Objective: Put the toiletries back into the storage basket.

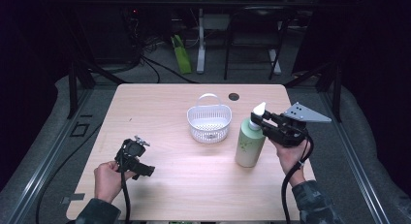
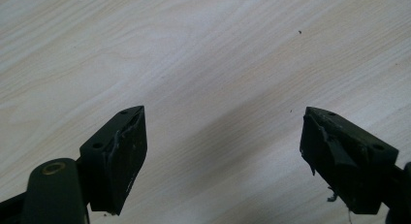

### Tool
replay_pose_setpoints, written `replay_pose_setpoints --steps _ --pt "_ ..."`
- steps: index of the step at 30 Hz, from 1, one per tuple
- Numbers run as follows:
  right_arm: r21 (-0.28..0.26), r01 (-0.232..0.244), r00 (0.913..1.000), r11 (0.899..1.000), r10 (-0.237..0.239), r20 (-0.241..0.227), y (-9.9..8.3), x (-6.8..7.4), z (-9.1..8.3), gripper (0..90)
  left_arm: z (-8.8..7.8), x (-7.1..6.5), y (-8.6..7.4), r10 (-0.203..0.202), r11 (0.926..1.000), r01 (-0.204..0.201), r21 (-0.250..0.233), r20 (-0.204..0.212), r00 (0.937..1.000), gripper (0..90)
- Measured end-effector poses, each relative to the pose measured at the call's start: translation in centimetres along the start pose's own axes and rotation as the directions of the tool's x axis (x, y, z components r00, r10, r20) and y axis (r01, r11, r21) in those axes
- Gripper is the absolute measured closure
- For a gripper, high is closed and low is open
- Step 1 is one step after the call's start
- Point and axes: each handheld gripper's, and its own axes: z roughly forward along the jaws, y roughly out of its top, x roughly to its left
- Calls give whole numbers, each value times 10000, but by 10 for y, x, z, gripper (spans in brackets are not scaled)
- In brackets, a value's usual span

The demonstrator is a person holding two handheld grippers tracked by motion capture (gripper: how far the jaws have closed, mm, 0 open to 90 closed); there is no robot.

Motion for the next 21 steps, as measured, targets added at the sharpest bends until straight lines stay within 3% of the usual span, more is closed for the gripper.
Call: replay_pose_setpoints --steps 21 --pt "-207 147 9999 9997 -148 -75 19 2 4 671 2 -1 0 -1 9997 2 230 -21 10000 173"
